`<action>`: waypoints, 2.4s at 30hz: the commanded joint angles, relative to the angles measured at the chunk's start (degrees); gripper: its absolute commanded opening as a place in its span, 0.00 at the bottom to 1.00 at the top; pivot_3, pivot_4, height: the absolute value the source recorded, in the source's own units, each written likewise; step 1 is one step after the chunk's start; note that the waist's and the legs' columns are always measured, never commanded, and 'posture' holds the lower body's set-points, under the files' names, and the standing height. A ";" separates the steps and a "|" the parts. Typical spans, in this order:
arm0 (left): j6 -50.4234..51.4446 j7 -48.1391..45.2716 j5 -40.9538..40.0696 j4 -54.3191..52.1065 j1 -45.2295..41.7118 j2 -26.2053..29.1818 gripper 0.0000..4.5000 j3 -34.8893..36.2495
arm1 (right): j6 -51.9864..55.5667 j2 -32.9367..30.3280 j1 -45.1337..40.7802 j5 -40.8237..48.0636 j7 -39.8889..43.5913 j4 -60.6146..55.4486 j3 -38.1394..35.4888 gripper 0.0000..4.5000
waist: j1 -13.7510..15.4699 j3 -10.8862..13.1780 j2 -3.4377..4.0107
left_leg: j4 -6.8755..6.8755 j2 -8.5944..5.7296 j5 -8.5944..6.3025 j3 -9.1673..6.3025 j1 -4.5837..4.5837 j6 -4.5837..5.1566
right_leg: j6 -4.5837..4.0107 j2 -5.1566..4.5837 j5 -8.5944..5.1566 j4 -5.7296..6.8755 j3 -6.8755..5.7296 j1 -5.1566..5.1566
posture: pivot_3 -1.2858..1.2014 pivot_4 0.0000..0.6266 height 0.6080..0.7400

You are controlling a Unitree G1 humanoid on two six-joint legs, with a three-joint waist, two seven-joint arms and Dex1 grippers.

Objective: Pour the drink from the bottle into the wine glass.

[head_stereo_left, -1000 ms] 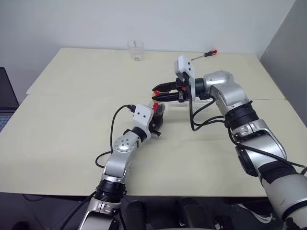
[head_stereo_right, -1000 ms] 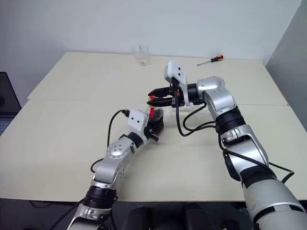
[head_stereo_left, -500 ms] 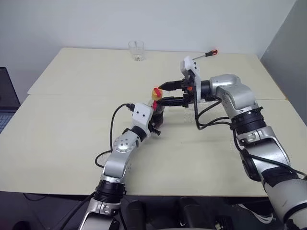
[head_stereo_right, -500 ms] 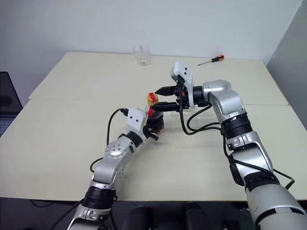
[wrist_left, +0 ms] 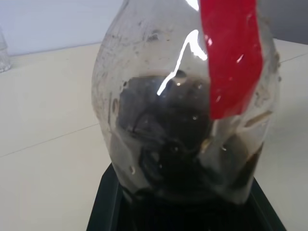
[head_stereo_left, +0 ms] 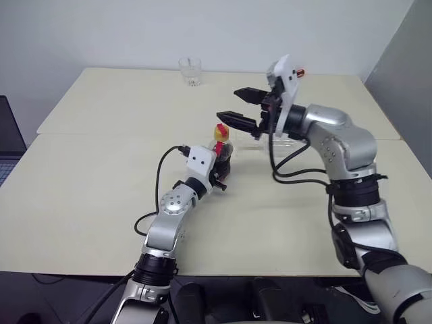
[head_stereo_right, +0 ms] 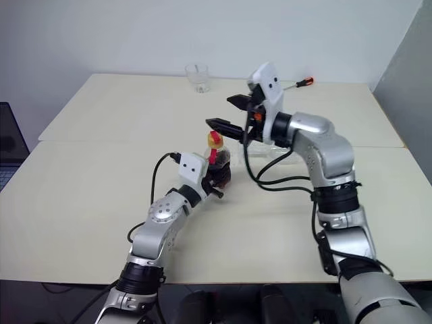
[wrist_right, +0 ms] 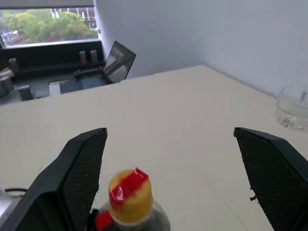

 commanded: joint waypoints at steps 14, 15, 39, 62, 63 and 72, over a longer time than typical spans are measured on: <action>-1.68 0.18 -0.37 -2.15 -0.94 -0.67 0.23 0.12 | 5.74 9.12 4.01 -0.44 -19.82 -7.28 0.79 1.00 | 0.23 0.00 0.00 | 0.04 -0.05 0.00 0.03 -0.03 0.00 | 0.02 0.00 0.00 -0.04 0.00 0.01 | 0.52 0.24 1.00; -1.70 0.19 -0.36 -2.11 -0.93 -0.68 0.23 0.15 | 5.57 9.28 4.24 -0.48 -19.90 -7.15 1.18 1.00 | 0.23 0.00 0.00 | 0.04 -0.05 0.00 0.03 -0.03 0.00 | 0.02 0.00 0.00 -0.04 0.00 0.01 | 0.52 0.24 1.00; -2.17 0.16 -0.22 -1.85 -0.08 -0.88 0.23 -0.02 | -5.57 11.96 2.17 -2.62 -21.43 6.52 1.92 1.00 | -0.09 0.00 0.00 | 0.03 -0.04 0.00 0.03 -0.05 0.00 | 0.02 0.00 0.00 -0.06 -0.01 0.00 | 0.52 0.24 1.00; -1.59 -0.11 -0.54 -2.04 -0.75 -0.42 0.22 -0.45 | 0.60 7.38 7.02 -0.01 -20.30 -3.89 1.33 1.00 | -0.20 0.00 0.00 | 0.03 -0.03 0.00 0.01 -0.06 0.00 | 0.03 0.00 0.00 -0.06 -0.01 0.00 | 0.52 0.24 1.00; -1.58 -0.11 -0.55 -2.04 -0.77 -0.40 0.22 -0.46 | 0.84 7.29 7.15 0.17 -20.38 -4.32 1.36 1.00 | -0.20 0.00 0.00 | 0.03 -0.03 0.00 0.01 -0.06 0.00 | 0.03 0.00 0.00 -0.07 0.00 0.00 | 0.52 0.24 1.00; -1.61 -0.13 -0.63 -1.64 -1.30 -0.28 0.22 -0.47 | 3.55 5.64 9.39 1.43 -20.47 -8.86 0.77 1.00 | -0.20 0.00 0.00 | 0.03 -0.04 0.00 0.02 -0.06 0.00 | 0.04 -0.01 -0.01 -0.07 0.00 0.00 | 0.52 0.24 1.00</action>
